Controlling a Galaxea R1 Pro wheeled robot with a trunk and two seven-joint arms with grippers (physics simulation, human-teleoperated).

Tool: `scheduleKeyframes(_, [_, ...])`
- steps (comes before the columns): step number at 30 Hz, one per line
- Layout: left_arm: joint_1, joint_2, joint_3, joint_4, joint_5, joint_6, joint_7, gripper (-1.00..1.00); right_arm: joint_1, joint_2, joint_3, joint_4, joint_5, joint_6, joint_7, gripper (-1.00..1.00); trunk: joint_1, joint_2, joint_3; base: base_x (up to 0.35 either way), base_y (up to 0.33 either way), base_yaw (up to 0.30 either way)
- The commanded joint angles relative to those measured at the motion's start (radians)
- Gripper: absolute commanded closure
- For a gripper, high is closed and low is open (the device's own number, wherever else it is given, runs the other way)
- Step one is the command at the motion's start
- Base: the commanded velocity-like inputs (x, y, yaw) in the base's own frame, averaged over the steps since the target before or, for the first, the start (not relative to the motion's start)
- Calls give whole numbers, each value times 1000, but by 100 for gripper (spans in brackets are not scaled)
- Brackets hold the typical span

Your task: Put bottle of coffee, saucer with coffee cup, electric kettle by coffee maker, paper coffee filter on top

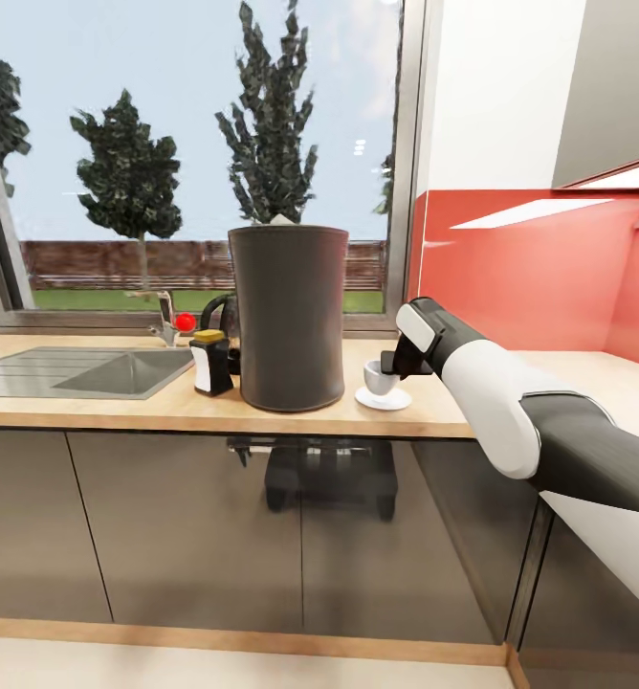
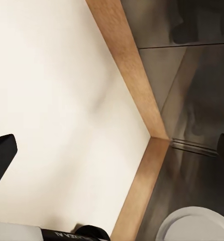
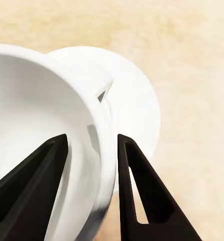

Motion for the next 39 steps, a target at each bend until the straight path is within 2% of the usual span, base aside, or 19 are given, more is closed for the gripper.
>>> scheduleKeyframes(1, [0,0,8,0,-4,10,-3,-100,-1,0,-1,-1,-9,2,-10,100,0,-1,-1,11,0,0])
scheduleKeyframes(26, [0,0,8,0,-4,10,-3,-100,-1,0,1,0,-6,1,-18,100,0,-1,-1,30,0,0])
scheduleKeyframes(34, [0,0,8,0,-4,10,-3,-100,-1,0,3,14,-5,1,-48,100,0,-1,-1,0,0,0])
scheduleKeyframes(39, [-1,0,8,0,-4,10,-3,-100,-1,0,45,40,-6,0,-53,100,0,-1,-1,0,0,0])
